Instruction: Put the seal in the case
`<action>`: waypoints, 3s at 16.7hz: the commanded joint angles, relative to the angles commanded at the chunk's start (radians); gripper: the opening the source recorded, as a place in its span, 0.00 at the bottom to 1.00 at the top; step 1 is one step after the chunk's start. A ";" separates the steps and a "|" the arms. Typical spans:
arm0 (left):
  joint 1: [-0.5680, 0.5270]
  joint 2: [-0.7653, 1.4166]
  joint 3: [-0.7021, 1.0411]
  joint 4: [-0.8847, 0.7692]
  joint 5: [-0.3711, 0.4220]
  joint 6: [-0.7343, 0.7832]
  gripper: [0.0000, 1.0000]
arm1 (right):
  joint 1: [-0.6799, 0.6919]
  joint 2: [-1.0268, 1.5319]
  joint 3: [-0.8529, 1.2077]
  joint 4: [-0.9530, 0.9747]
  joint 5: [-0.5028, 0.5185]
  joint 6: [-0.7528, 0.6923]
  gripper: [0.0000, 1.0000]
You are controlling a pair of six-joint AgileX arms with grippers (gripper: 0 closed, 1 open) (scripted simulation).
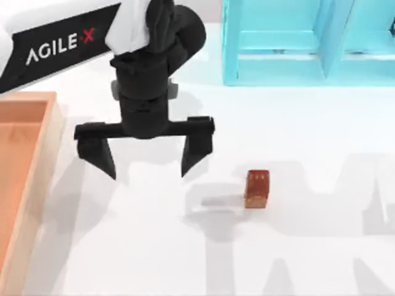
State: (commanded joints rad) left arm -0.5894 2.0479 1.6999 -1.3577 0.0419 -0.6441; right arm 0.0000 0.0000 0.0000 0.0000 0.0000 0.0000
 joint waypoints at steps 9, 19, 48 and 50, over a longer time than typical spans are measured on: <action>-0.254 0.404 0.695 -0.193 -0.031 -0.176 1.00 | 0.000 0.000 0.000 0.000 0.000 0.000 1.00; -0.276 0.421 0.737 -0.178 -0.035 -0.191 1.00 | 0.000 0.000 0.000 0.000 0.000 0.000 1.00; -0.278 0.413 0.337 0.212 -0.036 -0.191 0.00 | 0.000 0.000 0.000 0.000 0.000 0.000 1.00; -0.278 0.413 0.337 0.212 -0.036 -0.191 0.00 | 0.000 0.000 0.000 0.000 0.000 0.000 1.00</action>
State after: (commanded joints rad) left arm -0.8673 2.4612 2.0366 -1.1461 0.0058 -0.8349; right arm 0.0000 0.0000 0.0000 0.0000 0.0000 0.0000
